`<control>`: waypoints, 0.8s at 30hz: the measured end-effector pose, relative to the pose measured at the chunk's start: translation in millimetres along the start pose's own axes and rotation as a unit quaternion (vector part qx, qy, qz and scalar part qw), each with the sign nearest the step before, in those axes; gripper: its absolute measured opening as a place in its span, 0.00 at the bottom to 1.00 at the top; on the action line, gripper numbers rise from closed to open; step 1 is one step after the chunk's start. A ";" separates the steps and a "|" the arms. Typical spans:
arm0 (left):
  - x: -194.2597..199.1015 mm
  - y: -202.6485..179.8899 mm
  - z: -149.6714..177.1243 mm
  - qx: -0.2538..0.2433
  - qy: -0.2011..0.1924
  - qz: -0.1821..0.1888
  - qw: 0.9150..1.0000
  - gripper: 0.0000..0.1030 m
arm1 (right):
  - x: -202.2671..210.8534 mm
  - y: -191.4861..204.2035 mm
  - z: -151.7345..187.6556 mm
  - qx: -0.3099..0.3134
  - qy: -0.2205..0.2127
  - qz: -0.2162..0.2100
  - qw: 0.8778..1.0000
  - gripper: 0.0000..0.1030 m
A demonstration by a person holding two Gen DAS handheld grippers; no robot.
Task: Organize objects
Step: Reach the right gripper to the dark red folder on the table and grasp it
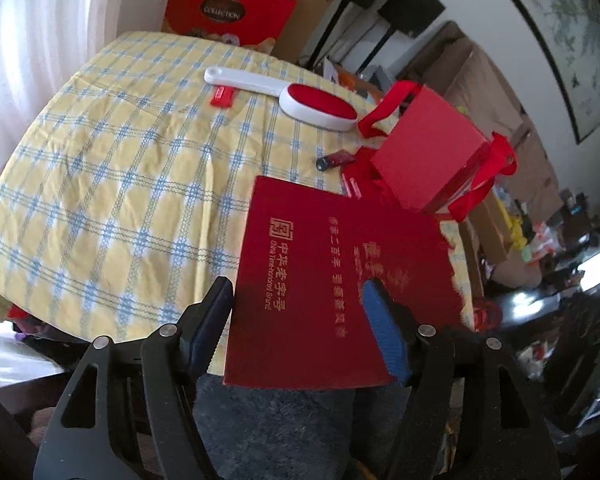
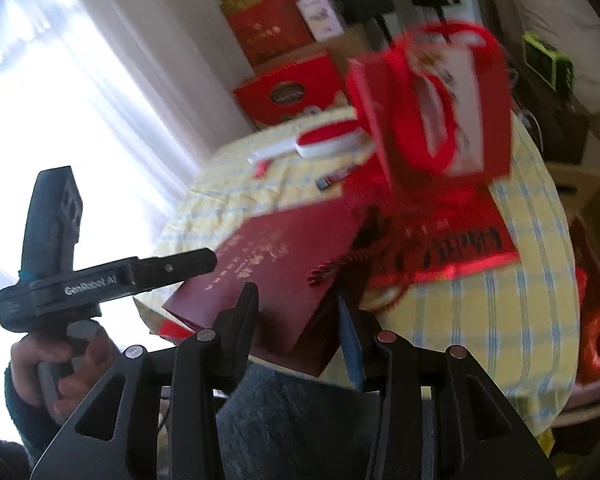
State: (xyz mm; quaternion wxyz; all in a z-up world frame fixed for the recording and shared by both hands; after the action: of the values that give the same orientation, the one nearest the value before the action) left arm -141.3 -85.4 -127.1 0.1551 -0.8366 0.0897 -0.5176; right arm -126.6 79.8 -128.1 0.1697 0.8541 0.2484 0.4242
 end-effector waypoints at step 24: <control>-33.3 3.9 24.7 -0.032 0.036 -0.023 0.999 0.57 | -22.3 -30.2 33.7 -0.030 0.026 0.001 0.999 0.50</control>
State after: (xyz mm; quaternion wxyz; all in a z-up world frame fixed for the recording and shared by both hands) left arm -134.1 -74.6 -166.7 0.1127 -0.8240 0.0923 -0.5476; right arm -119.3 89.3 -177.1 0.1883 0.8374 0.2392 0.4540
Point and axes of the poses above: each gripper's, at about its wrist camera, not at the fingertips, and x roughly against the way its jaws point, y to its left, z to its underside, the point moved 6 cm from there along -x, roughly the way its jaws point, and after that the axes turned 6 degrees about -z, right-handed, at the moved point
